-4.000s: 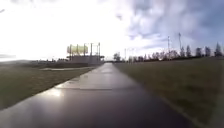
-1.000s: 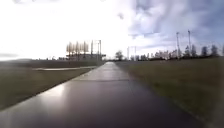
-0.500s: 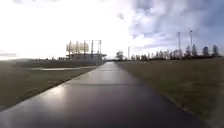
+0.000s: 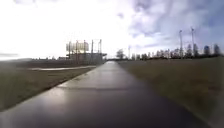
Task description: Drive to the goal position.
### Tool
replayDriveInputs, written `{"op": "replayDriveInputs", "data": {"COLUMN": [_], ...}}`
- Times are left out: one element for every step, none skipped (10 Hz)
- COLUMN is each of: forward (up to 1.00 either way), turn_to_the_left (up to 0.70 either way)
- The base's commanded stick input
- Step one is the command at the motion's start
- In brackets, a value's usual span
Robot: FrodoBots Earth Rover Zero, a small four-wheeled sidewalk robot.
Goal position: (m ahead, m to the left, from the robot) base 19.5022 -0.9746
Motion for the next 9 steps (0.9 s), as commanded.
{"op": "replayDriveInputs", "data": {"forward": [1.0, 1.0, 1.0, 1.0, 1.0, 1.0, 1.0, 1.0, 1.0], "turn_to_the_left": [0.0, 0.0, -0.03, -0.2, -0.38, -0.39, -0.36, 0.0, 0.0]}}
